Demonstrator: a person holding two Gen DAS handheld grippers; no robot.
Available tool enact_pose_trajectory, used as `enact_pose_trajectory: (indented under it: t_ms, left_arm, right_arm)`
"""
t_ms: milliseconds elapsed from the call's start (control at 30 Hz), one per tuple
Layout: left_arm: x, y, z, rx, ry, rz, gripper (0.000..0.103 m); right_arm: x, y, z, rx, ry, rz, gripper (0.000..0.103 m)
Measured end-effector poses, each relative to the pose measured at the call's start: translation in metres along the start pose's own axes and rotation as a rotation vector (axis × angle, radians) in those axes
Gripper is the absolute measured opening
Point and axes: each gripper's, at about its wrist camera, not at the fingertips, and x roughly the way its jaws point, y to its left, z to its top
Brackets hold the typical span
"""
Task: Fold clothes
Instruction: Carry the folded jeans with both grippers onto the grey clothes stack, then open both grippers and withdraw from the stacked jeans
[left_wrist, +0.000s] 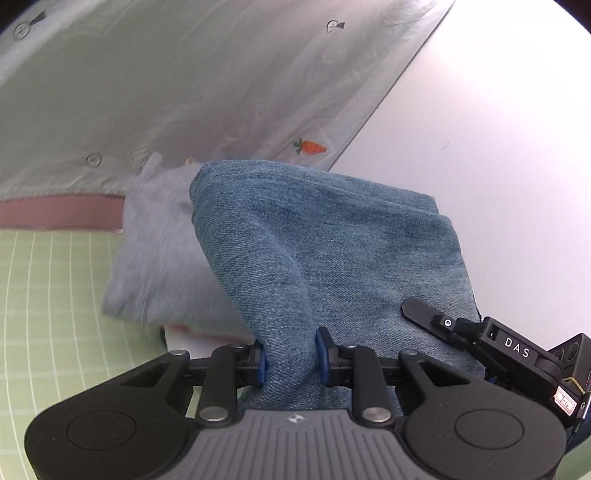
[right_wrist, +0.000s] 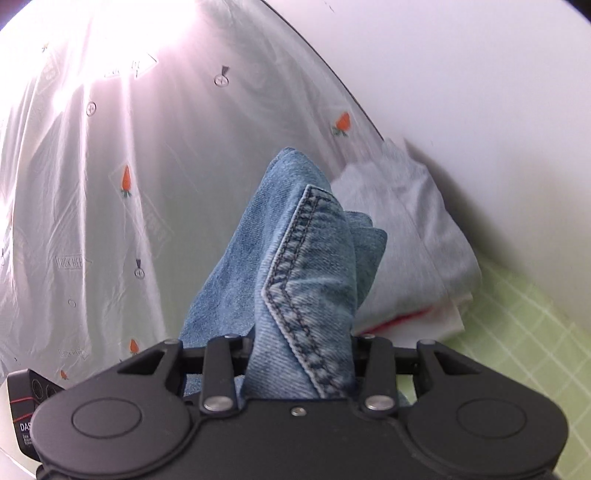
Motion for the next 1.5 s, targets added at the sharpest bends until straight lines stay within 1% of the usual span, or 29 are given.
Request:
enact_pose_trajectory:
  t_ms: [67,133,167,200,233,267,300,333,367,400,433,467,500,533,567,667,833,900,967,1000,1033,1167,1200,1267,1400,1433,1500]
  left_arm:
    - [0.020,0.003,0.036,0.021,-0.037,-0.010,0.026]
    - [0.045,0.010,0.074,0.046,-0.075,-0.013,0.027]
    - [0.060,0.016,0.089,0.059,-0.086,-0.011,0.028]
    - [0.077,0.024,0.102,0.056,-0.093,0.001,0.035]
    - [0.095,0.036,0.109,0.021,-0.094,0.035,0.040]
    - [0.114,0.048,0.116,-0.014,-0.095,0.069,0.040]
    - [0.134,0.061,0.120,-0.043,-0.084,0.119,0.040]
    - [0.154,0.074,0.118,-0.057,-0.057,0.175,0.041]
    - [0.166,0.082,0.114,-0.059,-0.042,0.184,0.044]
    - [0.179,0.091,0.110,-0.061,-0.026,0.192,0.053]
    - [0.188,0.098,0.106,-0.060,-0.016,0.194,0.066]
    - [0.191,0.101,0.104,-0.054,-0.014,0.186,0.071]
    - [0.194,0.103,0.104,-0.051,-0.012,0.178,0.075]
    - [0.195,0.104,0.105,-0.050,-0.008,0.171,0.075]
    - [0.196,0.105,0.106,-0.046,-0.006,0.172,0.075]
    - [0.193,0.101,0.103,-0.020,-0.013,0.220,0.078]
    - [0.174,0.088,0.102,0.040,-0.042,0.318,0.080]
    - [0.159,0.083,0.096,0.081,-0.055,0.351,0.081]
    - [0.138,0.075,0.085,0.109,-0.078,0.382,0.084]
    - [0.127,0.071,0.079,0.119,-0.086,0.395,0.088]
    - [0.115,0.067,0.071,0.122,-0.085,0.402,0.092]
    - [0.065,0.051,0.031,0.109,-0.096,0.420,0.098]
    - [0.053,0.046,0.019,0.107,-0.097,0.417,0.102]
    - [0.030,0.038,-0.005,0.101,-0.097,0.412,0.103]
    - [-0.003,0.024,-0.047,0.072,-0.060,0.391,0.103]
    - [-0.010,0.019,-0.056,0.080,-0.054,0.394,0.103]
    - [-0.023,0.007,-0.074,0.126,-0.043,0.423,0.103]
  right_arm:
    - [0.013,0.000,0.027,-0.024,-0.047,0.028,0.037]
    - [0.044,-0.001,0.059,-0.040,-0.089,0.064,0.037]
    - [0.059,-0.006,0.068,-0.044,-0.096,0.059,0.037]
    - [0.074,-0.014,0.071,-0.045,-0.093,0.036,0.037]
    - [0.089,-0.022,0.075,-0.047,-0.089,0.013,0.037]
    - [0.104,-0.030,0.078,-0.048,-0.085,-0.010,0.041]
    - [0.118,-0.037,0.081,-0.050,-0.082,-0.032,0.044]
    - [0.133,-0.045,0.084,-0.051,-0.078,-0.055,0.050]
    - [0.148,-0.053,0.088,-0.052,-0.074,-0.078,0.054]
    - [0.163,-0.061,0.091,-0.054,-0.071,-0.101,0.056]
    - [0.177,-0.069,0.094,-0.055,-0.067,-0.124,0.058]
    - [0.192,-0.077,0.098,-0.057,-0.063,-0.147,0.061]
    - [0.207,-0.085,0.101,-0.058,-0.059,-0.170,0.063]
    - [0.222,-0.093,0.104,-0.059,-0.056,-0.193,0.073]
    - [0.226,-0.097,0.105,-0.068,-0.056,-0.207,0.078]
    - [0.212,-0.095,0.101,-0.113,-0.067,-0.229,0.083]
    - [0.174,-0.068,0.091,-0.216,-0.083,-0.276,0.085]
    - [0.159,-0.065,0.084,-0.238,-0.076,-0.307,0.087]
    - [0.144,-0.063,0.076,-0.254,-0.059,-0.339,0.092]
    - [0.138,-0.062,0.070,-0.257,-0.042,-0.355,0.092]
    - [0.132,-0.060,0.063,-0.260,-0.026,-0.371,0.092]
    - [0.102,-0.053,0.036,-0.267,0.029,-0.420,0.092]
    - [0.091,-0.050,0.029,-0.270,0.035,-0.423,0.092]
    - [0.069,-0.041,0.014,-0.285,0.039,-0.421,0.092]
    - [0.032,-0.017,-0.012,-0.338,0.043,-0.433,0.093]
    - [0.023,-0.011,-0.019,-0.353,0.044,-0.439,0.094]
    - [0.006,0.002,-0.033,-0.385,0.046,-0.449,0.094]
